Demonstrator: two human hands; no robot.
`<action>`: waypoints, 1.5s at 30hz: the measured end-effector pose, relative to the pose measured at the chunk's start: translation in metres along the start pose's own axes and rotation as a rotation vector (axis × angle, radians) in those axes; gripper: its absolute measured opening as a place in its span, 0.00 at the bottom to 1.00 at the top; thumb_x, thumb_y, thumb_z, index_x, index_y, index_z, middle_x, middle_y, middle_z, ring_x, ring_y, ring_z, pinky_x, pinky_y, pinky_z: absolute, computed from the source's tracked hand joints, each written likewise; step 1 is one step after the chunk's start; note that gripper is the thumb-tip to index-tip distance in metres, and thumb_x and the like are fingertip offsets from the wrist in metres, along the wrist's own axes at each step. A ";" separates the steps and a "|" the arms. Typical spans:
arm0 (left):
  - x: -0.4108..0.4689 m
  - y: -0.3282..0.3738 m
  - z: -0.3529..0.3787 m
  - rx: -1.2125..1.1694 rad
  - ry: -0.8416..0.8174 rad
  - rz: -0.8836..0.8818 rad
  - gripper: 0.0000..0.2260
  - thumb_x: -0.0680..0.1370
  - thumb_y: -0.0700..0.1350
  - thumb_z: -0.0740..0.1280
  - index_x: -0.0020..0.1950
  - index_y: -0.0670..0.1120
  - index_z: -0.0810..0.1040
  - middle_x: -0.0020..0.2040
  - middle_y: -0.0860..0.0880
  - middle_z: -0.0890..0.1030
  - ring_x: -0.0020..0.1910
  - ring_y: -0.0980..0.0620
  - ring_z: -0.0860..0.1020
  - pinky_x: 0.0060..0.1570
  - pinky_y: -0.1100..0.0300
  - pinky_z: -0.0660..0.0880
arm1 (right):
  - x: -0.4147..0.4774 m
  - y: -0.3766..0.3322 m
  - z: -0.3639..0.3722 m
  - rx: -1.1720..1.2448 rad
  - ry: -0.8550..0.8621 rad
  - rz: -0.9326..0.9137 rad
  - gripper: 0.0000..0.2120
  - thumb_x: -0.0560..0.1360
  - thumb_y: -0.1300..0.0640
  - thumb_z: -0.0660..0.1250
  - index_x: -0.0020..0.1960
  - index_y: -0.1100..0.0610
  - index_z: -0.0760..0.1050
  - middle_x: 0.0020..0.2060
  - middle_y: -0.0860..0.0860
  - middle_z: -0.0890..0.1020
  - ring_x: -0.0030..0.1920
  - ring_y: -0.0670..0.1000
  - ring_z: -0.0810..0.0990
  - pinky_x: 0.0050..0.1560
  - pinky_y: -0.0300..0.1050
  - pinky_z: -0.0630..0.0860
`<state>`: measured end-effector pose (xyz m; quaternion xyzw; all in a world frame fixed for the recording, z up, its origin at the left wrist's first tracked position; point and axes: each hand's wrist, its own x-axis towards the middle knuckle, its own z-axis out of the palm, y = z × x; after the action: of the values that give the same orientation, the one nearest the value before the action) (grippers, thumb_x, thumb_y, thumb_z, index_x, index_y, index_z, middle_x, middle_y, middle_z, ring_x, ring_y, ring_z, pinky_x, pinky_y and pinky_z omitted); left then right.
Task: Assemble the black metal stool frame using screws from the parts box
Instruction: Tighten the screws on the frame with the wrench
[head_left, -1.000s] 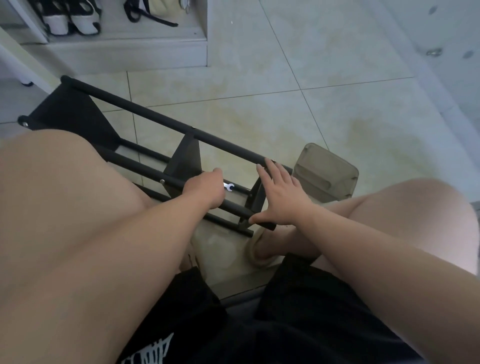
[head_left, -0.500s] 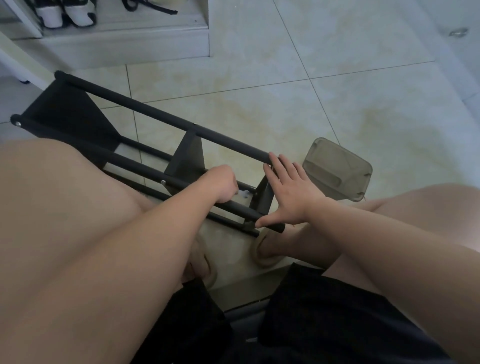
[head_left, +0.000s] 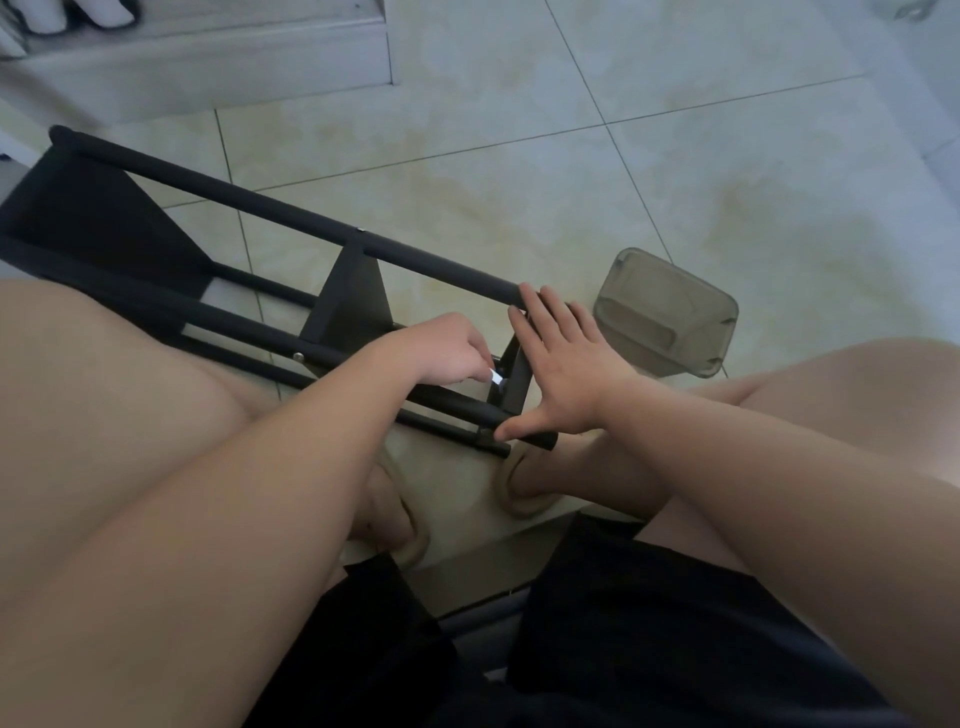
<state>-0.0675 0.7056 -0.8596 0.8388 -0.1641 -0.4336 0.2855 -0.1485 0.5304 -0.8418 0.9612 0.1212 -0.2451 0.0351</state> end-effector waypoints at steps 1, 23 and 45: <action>0.001 0.000 0.001 -0.039 -0.008 -0.008 0.05 0.75 0.48 0.71 0.39 0.55 0.81 0.37 0.54 0.81 0.38 0.57 0.78 0.37 0.61 0.71 | 0.000 0.000 0.000 0.003 0.000 0.001 0.69 0.60 0.14 0.53 0.82 0.60 0.36 0.80 0.57 0.33 0.80 0.59 0.32 0.79 0.59 0.37; 0.011 0.002 0.017 -0.513 0.025 -0.162 0.07 0.77 0.43 0.72 0.54 0.48 0.79 0.39 0.51 0.87 0.39 0.57 0.86 0.37 0.61 0.75 | -0.001 -0.005 0.000 0.028 0.005 0.008 0.69 0.59 0.14 0.53 0.82 0.59 0.38 0.80 0.57 0.33 0.80 0.59 0.31 0.79 0.61 0.37; 0.011 0.001 0.013 -0.445 -0.036 -0.156 0.02 0.79 0.45 0.69 0.47 0.51 0.80 0.37 0.54 0.86 0.36 0.61 0.84 0.41 0.60 0.75 | 0.000 -0.006 -0.001 0.047 0.002 0.010 0.70 0.56 0.14 0.51 0.82 0.59 0.38 0.80 0.56 0.33 0.80 0.59 0.31 0.79 0.61 0.37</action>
<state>-0.0717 0.6945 -0.8718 0.7576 -0.0041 -0.4946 0.4259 -0.1499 0.5360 -0.8410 0.9626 0.1106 -0.2468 0.0136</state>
